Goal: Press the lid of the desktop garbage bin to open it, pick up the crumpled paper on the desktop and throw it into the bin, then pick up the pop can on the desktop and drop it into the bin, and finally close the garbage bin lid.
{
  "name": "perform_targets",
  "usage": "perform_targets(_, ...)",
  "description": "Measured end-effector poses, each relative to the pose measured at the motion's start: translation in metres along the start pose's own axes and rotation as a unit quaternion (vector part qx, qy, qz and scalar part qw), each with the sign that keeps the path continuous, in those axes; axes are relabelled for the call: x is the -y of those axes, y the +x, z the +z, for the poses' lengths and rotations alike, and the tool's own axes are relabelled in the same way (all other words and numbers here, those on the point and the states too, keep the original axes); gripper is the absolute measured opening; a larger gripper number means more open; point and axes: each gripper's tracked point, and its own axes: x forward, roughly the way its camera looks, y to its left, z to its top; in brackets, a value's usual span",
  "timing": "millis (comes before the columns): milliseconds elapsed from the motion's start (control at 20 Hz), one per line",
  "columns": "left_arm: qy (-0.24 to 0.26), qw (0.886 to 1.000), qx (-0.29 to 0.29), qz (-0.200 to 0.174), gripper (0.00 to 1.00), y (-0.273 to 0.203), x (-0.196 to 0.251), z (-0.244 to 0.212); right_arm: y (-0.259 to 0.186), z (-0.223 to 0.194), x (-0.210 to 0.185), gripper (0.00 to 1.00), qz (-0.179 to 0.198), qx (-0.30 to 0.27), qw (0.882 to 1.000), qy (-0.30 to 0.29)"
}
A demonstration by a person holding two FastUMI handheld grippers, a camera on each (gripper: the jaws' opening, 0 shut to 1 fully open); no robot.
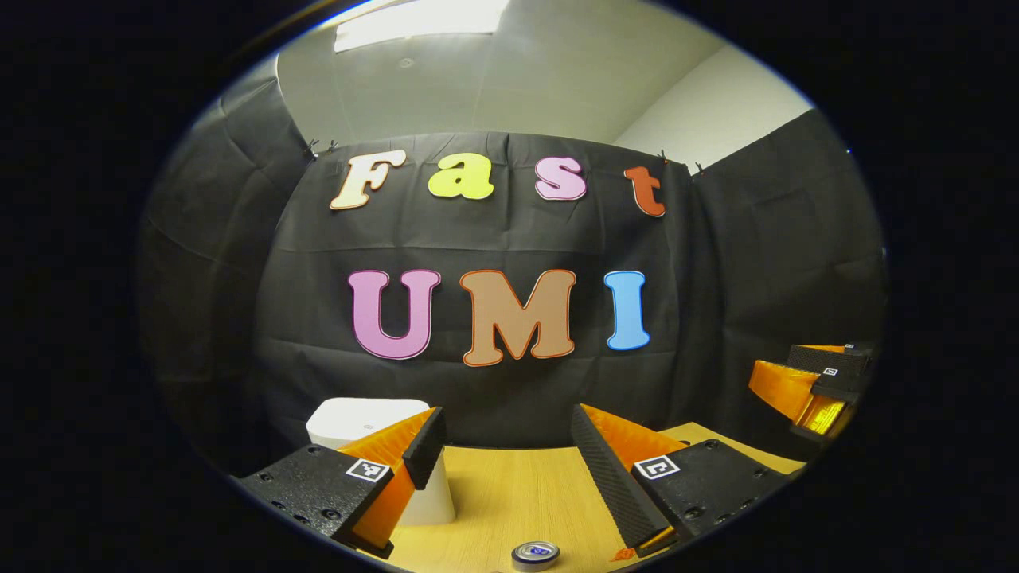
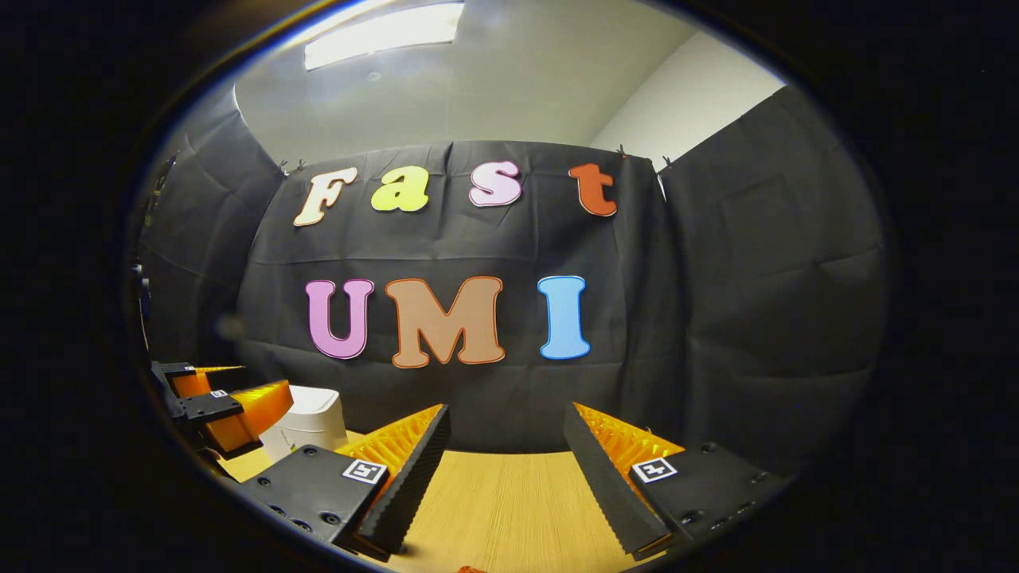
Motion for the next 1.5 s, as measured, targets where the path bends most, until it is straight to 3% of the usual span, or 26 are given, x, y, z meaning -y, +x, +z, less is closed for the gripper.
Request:
perform_targets(1150, 0.004, 1.000, 0.005, 0.010, 0.97, -0.019, -0.007, 0.008, -0.013, -0.003, 0.010, 0.96, 0.001, 0.005, 1.000, 0.001)
perform_targets(1350, 0.008, 1.000, 0.000, 0.015, 0.86, -0.021, -0.007, 0.006, -0.013, -0.004, 0.013, 0.96, 0.004, 0.002, 1.000, 0.003)
perform_targets(1450, 0.010, 1.000, -0.001, 0.018, 0.74, -0.022, -0.008, 0.006, -0.013, -0.005, 0.016, 0.96, 0.004, 0.002, 1.000, 0.003)
perform_targets(1500, 0.011, 1.000, -0.002, 0.019, 0.59, -0.023, -0.008, 0.006, -0.013, -0.006, 0.016, 0.96, 0.005, 0.003, 1.000, 0.003)
